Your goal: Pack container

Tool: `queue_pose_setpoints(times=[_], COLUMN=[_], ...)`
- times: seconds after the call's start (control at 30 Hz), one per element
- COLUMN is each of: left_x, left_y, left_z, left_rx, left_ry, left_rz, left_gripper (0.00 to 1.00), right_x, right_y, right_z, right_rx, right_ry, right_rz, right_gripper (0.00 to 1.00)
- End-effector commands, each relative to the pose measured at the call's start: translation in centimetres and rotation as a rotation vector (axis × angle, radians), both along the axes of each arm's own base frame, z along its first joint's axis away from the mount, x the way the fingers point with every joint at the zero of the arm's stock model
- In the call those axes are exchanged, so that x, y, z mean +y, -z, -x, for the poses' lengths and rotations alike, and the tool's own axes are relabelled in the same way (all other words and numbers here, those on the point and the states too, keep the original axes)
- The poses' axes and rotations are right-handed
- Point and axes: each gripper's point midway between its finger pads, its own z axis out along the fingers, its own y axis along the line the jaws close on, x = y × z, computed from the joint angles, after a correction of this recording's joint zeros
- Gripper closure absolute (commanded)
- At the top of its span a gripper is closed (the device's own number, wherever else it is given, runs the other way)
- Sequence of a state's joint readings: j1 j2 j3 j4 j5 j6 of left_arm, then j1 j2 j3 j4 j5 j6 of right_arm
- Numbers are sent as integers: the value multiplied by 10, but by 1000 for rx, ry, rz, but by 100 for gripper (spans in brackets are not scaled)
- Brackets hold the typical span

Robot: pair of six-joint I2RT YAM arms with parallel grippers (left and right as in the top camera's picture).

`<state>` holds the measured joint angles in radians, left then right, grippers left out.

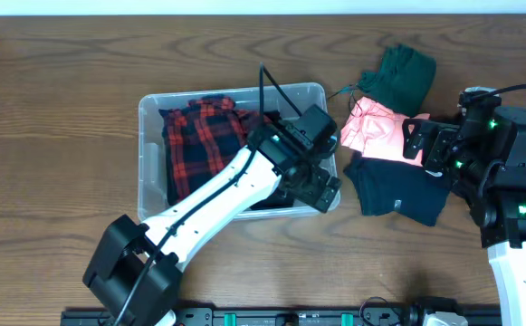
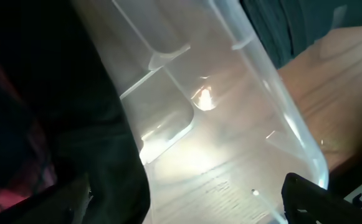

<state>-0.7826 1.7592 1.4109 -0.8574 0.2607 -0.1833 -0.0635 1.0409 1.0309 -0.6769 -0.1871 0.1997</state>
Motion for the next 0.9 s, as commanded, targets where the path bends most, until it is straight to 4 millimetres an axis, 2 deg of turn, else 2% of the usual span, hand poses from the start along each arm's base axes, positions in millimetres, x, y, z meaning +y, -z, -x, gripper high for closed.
queue_pose_setpoints(times=[0.0, 0.3, 0.5, 0.57, 0.63, 0.67, 0.73, 0.87], left_x=[17, 101, 156, 183, 205, 221, 241, 292], left_y=[-4, -46, -42, -43, -49, -55, -65, -96], left_z=[-12, -69, -91, -96, -98, -99, -99, -91], left_rx=[-27, -106, -91, -99, -102, -110, -130, -202], left_ry=[-53, -315, -471, -536, -592, -636, -683, -824], left_rz=[-33, -35, -69, -110, -121, -118, -113, -96], left_gripper=[0, 0, 0, 0, 1, 1, 2, 2], right_x=[-2, -2, -2, -3, -12, -28, -39, -73], right_y=[-6, -6, -6, -3, 2, 12, 19, 45], right_z=[-2, -2, -2, -2, -5, -7, -7, -10], right_rx=[-14, -14, -14, -4, 17, 52, 80, 162], right_ry=[-3, -3, -3, 10, 71, 144, 188, 276], right_rz=[9, 9, 10, -4, -11, 1, -15, -102], right_gripper=[1, 1, 1, 1, 1, 1, 1, 1])
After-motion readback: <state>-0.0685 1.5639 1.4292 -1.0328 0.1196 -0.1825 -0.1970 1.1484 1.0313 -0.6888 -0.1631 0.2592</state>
